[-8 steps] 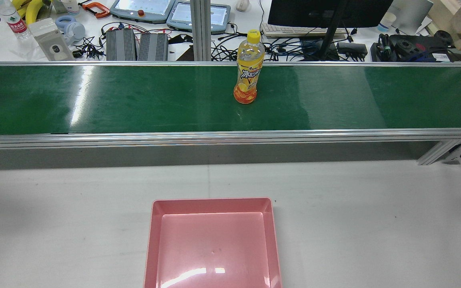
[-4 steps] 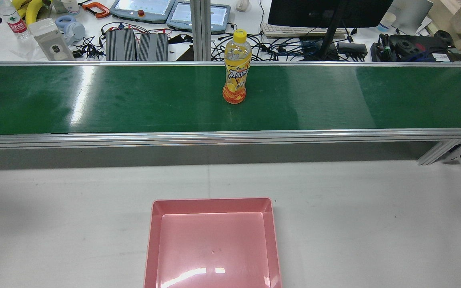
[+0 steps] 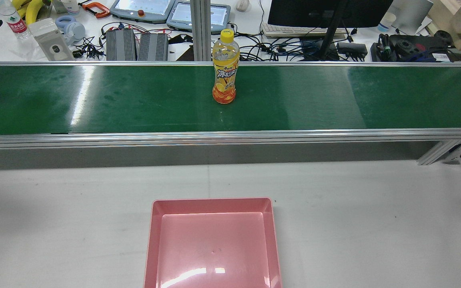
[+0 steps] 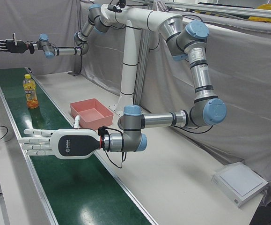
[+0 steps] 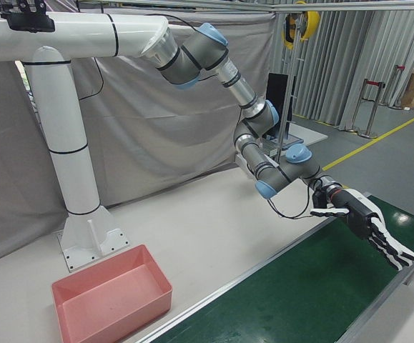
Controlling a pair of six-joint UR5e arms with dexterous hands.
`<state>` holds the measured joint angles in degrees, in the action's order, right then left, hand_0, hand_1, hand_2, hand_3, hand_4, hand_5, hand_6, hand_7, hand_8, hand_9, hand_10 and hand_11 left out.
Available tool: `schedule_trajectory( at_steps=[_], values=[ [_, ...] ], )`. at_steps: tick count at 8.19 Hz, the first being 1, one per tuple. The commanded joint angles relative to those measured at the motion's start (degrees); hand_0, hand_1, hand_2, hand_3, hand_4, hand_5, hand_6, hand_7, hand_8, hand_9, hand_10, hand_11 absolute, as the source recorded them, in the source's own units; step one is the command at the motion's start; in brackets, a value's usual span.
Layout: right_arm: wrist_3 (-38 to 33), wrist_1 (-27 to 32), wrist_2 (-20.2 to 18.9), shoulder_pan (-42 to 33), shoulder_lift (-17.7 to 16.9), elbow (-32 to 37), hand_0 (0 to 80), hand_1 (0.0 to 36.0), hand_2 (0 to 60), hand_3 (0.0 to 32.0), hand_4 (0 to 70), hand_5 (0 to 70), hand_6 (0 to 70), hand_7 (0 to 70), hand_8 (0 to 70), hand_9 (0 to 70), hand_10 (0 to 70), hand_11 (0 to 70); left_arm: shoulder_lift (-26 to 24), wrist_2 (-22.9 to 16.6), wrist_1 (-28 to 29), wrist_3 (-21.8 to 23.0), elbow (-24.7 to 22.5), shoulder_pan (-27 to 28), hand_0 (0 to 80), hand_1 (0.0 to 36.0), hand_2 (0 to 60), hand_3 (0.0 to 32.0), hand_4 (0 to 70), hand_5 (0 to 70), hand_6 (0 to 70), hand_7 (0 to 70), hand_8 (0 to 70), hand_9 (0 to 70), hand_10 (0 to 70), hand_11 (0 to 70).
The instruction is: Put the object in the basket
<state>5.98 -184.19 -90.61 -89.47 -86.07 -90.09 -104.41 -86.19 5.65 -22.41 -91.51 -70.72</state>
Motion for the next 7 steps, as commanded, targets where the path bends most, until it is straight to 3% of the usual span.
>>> schedule_trajectory(
  at_steps=[1, 4, 7],
  values=[
    [0.0, -0.03, 0.0, 0.0, 0.02, 0.0, 0.0, 0.0, 0.0, 0.0, 0.0, 0.0, 0.0, 0.0, 0.0, 0.0, 0.0, 0.0, -0.09, -0.03, -0.21, 0.0, 0.63, -0.03, 51.0, 3.5, 0.0, 0.0, 14.5, 3.7, 0.0, 0.0, 0.8, 3.5, 3.8, 6.5],
    [0.0, -0.03, 0.0, 0.0, 0.02, 0.0, 0.0, 0.0, 0.0, 0.0, 0.0, 0.0, 0.0, 0.0, 0.0, 0.0, 0.0, 0.0, -0.18, -0.03, -0.38, -0.09, 0.9, -0.03, 51.2, 3.4, 0.0, 0.0, 15.0, 4.5, 0.0, 0.0, 1.4, 4.4, 3.8, 6.6],
    [0.0, -0.03, 0.0, 0.0, 0.02, 0.0, 0.0, 0.0, 0.0, 0.0, 0.0, 0.0, 0.0, 0.0, 0.0, 0.0, 0.0, 0.0, -5.0, -0.11, -1.95, -0.09, 2.13, 5.32, 51.2, 3.4, 0.0, 0.0, 14.9, 3.7, 0.0, 0.0, 1.5, 4.6, 3.8, 6.5]
  ],
)
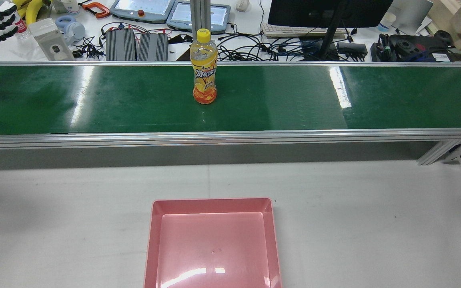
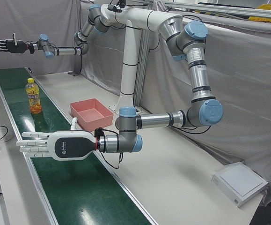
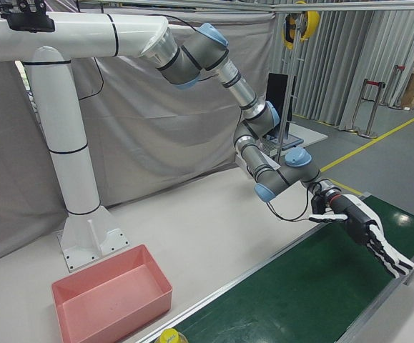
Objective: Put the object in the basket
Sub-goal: 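Reach the left hand along the conveyor toward the orange drink bottle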
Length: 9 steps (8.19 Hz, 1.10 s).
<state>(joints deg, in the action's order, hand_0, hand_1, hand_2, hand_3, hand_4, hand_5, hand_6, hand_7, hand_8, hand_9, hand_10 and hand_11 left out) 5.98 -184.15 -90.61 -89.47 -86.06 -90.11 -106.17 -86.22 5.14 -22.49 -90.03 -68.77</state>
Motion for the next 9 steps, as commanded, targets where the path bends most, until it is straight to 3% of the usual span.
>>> schedule_trajectory(
  at_steps=[1, 5, 9],
  values=[
    [0.0, -0.07, 0.0, 0.0, 0.02, -0.06, 0.0, 0.0, 0.0, 0.0, 0.0, 0.0, 0.0, 0.0, 0.0, 0.0, 0.0, 0.0, -4.56, -0.09, -2.58, -0.18, 0.56, 3.73, 51.5, 3.2, 0.0, 0.0, 14.9, 3.8, 0.0, 0.0, 1.4, 4.4, 3.1, 5.5],
    [0.0, -0.07, 0.0, 0.0, 0.02, -0.06, 0.0, 0.0, 0.0, 0.0, 0.0, 0.0, 0.0, 0.0, 0.0, 0.0, 0.0, 0.0, -11.5, 0.0, -6.62, -0.97, 0.47, 11.79, 51.8, 2.5, 0.0, 0.0, 15.1, 3.2, 0.0, 0.0, 1.5, 4.5, 3.3, 5.9],
    [0.0, -0.07, 0.0, 0.0, 0.02, 0.02, 0.0, 0.0, 0.0, 0.0, 0.0, 0.0, 0.0, 0.0, 0.0, 0.0, 0.0, 0.0, -13.62, 0.09, -5.06, -1.06, -0.14, 13.31, 51.4, 2.0, 0.0, 0.0, 14.9, 1.8, 0.0, 0.0, 0.9, 3.7, 3.5, 6.0]
  ],
)
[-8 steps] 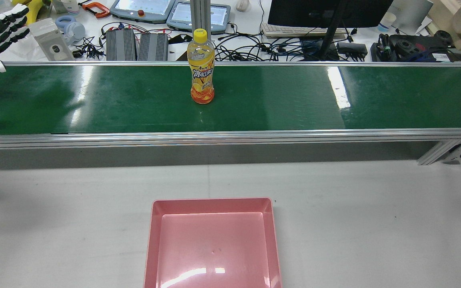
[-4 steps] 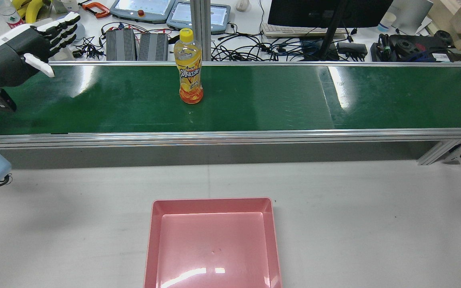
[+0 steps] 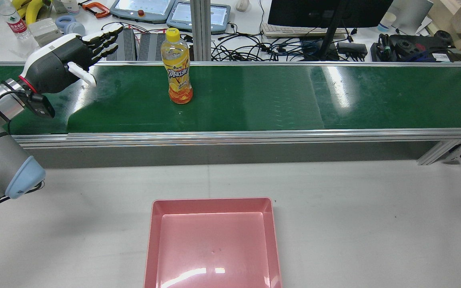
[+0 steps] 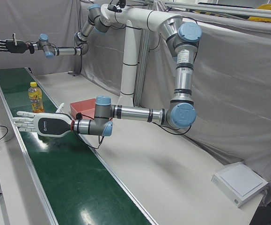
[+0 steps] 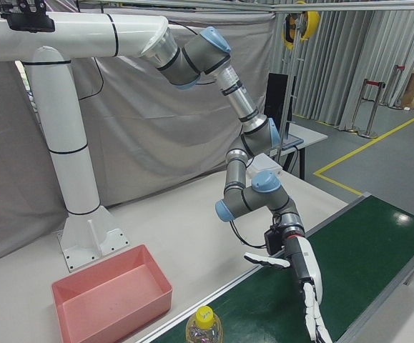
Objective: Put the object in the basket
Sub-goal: 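Reach the left hand along the conveyor toward the orange drink bottle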
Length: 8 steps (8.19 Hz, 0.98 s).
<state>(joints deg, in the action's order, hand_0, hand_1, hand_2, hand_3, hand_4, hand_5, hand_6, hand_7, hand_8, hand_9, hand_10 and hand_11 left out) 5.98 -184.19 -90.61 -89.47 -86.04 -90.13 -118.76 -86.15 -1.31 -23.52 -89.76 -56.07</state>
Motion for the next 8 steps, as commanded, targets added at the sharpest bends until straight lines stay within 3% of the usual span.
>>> schedule_trajectory(
  at_steps=[1, 3, 5, 8],
  values=[
    [0.0, 0.05, 0.0, 0.0, 0.0, 0.04, 0.0, 0.0, 0.0, 0.0, 0.0, 0.0, 0.0, 0.0, 0.0, 0.0, 0.0, 0.0, -1.47, 0.02, 2.26, 0.05, -0.5, 0.61, 51.2, 2.1, 0.0, 0.0, 14.5, 1.3, 0.0, 0.0, 0.5, 3.3, 3.7, 6.4],
    [0.0, 0.05, 0.0, 0.0, 0.0, 0.04, 0.0, 0.0, 0.0, 0.0, 0.0, 0.0, 0.0, 0.0, 0.0, 0.0, 0.0, 0.0, -1.83, 0.1, 2.8, -0.21, -0.07, 0.7, 50.4, 1.4, 0.0, 0.0, 13.7, 0.9, 0.0, 0.0, 0.8, 3.6, 3.7, 6.2],
    [0.0, -0.03, 0.0, 0.0, 0.0, 0.04, 0.0, 0.0, 0.0, 0.0, 0.0, 0.0, 0.0, 0.0, 0.0, 0.0, 0.0, 0.0, -4.18, 0.1, 3.41, -1.0, 1.24, 5.24, 50.3, 1.6, 0.0, 0.0, 13.2, 1.7, 0.0, 0.0, 0.7, 3.5, 3.8, 6.5],
    [0.0, -0.03, 0.0, 0.0, 0.0, -0.05, 0.0, 0.0, 0.0, 0.0, 0.0, 0.0, 0.0, 0.0, 0.0, 0.0, 0.0, 0.0, -4.73, 0.1, 3.59, -0.65, 1.34, 5.36, 50.5, 2.5, 0.0, 0.0, 14.1, 2.5, 0.0, 0.0, 1.9, 5.2, 4.5, 7.4]
  ],
)
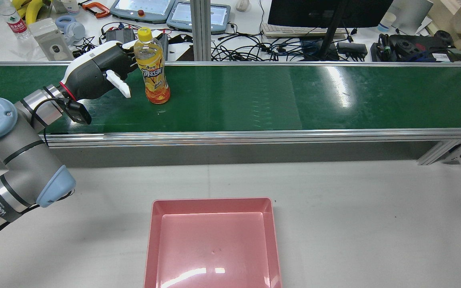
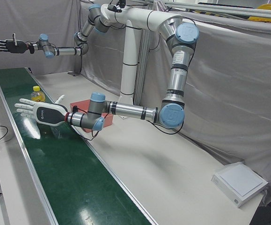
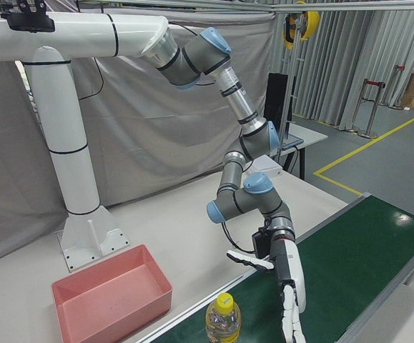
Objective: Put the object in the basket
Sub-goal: 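Close the left hand fingers around the bottle and lift it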
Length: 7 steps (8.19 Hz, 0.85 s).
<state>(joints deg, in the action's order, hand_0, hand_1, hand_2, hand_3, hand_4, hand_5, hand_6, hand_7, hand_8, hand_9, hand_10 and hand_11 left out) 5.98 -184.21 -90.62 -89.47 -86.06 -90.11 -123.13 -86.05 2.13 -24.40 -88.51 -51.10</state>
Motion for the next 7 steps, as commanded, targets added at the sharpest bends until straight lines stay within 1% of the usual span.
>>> schedule_trajectory(
  at_steps=[1, 2, 3, 4, 5, 6, 7],
  values=[
    [0.0, 0.08, 0.0, 0.0, -0.07, -0.07, 0.0, 0.0, 0.0, 0.0, 0.0, 0.0, 0.0, 0.0, 0.0, 0.0, 0.0, 0.0, -0.27, 0.0, 0.16, 0.75, 0.35, 0.13, 51.5, 7.3, 0.0, 0.0, 17.8, 12.9, 0.0, 0.0, 7.7, 13.0, 11.1, 17.3],
    [0.0, 0.08, 0.0, 0.0, 0.02, 0.02, 0.0, 0.0, 0.0, 0.0, 0.0, 0.0, 0.0, 0.0, 0.0, 0.0, 0.0, 0.0, -0.35, -0.09, -0.97, 0.67, 0.35, 0.13, 53.2, 11.0, 0.0, 0.0, 22.4, 17.0, 0.0, 0.0, 9.5, 15.5, 15.5, 23.8],
    [0.0, 0.0, 0.0, 0.0, 0.02, -0.07, 0.0, 0.0, 0.0, 0.0, 0.0, 0.0, 0.0, 0.0, 0.0, 0.0, 0.0, 0.0, -0.44, 0.0, -3.77, 0.32, 0.35, 0.13, 56.5, 15.3, 4.7, 0.0, 52.8, 30.9, 5.9, 15.3, 20.2, 31.0, 40.6, 62.4],
    [0.0, 0.0, 0.0, 0.0, 0.02, 0.02, 0.0, 0.0, 0.0, 0.0, 0.0, 0.0, 0.0, 0.0, 0.0, 0.0, 0.0, 0.0, -0.44, 0.18, -4.4, 0.49, -0.26, -1.53, 60.9, 14.8, 21.1, 0.0, 70.0, 70.0, 57.5, 70.0, 60.3, 70.0, 70.0, 70.0],
    [0.0, 0.08, 0.0, 0.0, 0.02, -0.07, 0.0, 0.0, 0.0, 0.0, 0.0, 0.0, 0.0, 0.0, 0.0, 0.0, 0.0, 0.0, -0.7, 0.09, -5.11, 0.67, -2.18, -3.46, 59.3, 18.4, 46.2, 0.0, 70.0, 70.0, 70.0, 70.0, 70.0, 70.0, 70.0, 70.0],
    [0.0, 0.0, 0.0, 0.0, 0.02, 0.02, 0.0, 0.0, 0.0, 0.0, 0.0, 0.0, 0.0, 0.0, 0.0, 0.0, 0.0, 0.0, -0.36, 0.18, -8.85, 0.06, -7.59, -3.56, 58.6, 18.9, 49.8, 0.0, 70.0, 70.0, 70.0, 70.0, 70.0, 70.0, 70.0, 70.0],
    [0.0, 0.0, 0.0, 0.0, 0.02, 0.02, 0.0, 0.0, 0.0, 0.0, 0.0, 0.0, 0.0, 0.0, 0.0, 0.0, 0.0, 0.0, -0.44, 0.18, -9.5, 0.14, -9.39, -3.3, 57.8, 17.6, 47.2, 0.0, 70.0, 70.0, 70.0, 70.0, 70.0, 70.0, 70.0, 70.0]
  ],
)
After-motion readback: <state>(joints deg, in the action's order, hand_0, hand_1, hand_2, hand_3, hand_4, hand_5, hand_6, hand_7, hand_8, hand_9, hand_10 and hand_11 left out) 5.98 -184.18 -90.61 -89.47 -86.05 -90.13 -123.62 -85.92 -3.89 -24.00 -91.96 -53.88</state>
